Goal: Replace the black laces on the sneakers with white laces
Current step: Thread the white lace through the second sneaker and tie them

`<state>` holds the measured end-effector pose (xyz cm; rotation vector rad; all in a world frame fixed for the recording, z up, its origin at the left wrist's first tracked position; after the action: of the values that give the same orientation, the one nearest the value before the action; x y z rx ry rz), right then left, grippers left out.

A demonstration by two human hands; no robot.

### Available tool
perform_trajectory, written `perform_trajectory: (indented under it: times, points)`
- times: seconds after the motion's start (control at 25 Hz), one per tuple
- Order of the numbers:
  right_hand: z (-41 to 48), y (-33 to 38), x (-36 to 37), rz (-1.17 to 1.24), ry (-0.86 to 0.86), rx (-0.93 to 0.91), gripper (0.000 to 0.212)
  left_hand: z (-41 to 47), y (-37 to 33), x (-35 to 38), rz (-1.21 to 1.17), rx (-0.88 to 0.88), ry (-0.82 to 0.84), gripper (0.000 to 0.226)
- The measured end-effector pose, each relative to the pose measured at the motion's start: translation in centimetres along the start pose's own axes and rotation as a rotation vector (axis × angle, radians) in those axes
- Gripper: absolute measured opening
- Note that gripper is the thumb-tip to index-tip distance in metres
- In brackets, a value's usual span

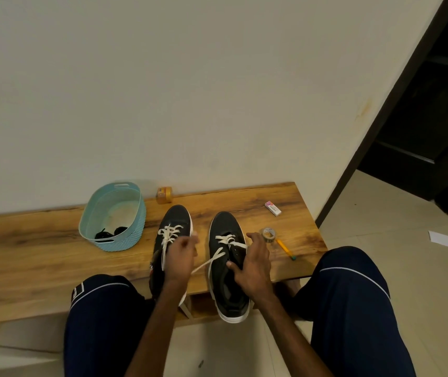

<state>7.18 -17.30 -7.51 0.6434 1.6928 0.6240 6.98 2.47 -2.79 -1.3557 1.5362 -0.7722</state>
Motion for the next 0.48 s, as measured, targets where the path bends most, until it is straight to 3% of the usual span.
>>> perform_trajectory:
  times: [0.08,0.12,0.2,0.36,0.48]
  points:
    - [-0.8,-0.1,0.2,0.05,-0.074,0.03,0.079,-0.2,1.8,3.2,0.514,-0.015,0.129,0.024]
    - [-1.1,0.0,0.3,0.076,-0.113,0.036,0.074,-0.4,2.5,4.0,0.629,-0.021,0.138,0.021]
    - [-1.7,0.1,0.3,0.101,-0.162,0.043,0.065,-0.5,2.6,4.3,0.591,-0.024,0.123,0.016]
    - [-1.6,-0.2,0.3,0.139,-0.163,0.076,0.063,-1.0,-1.0,1.0,-0.231,0.199,0.107,0.015]
    - [-1.7,0.0,0.7,0.123,-0.15,0.083,0.058,-1.2,-2.8,-1.7,-0.78,0.329,0.285,0.018]
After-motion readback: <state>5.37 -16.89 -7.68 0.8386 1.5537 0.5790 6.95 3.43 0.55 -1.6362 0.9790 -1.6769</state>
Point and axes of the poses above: each hand's wrist, its own z-axis towards the middle knuckle, its own x-axis out of the palm, y = z × x, the point moved 6 cm from there along z, towards the middle knuckle, and after that the axes turned 13 degrees about y, right-handed, at the moved point
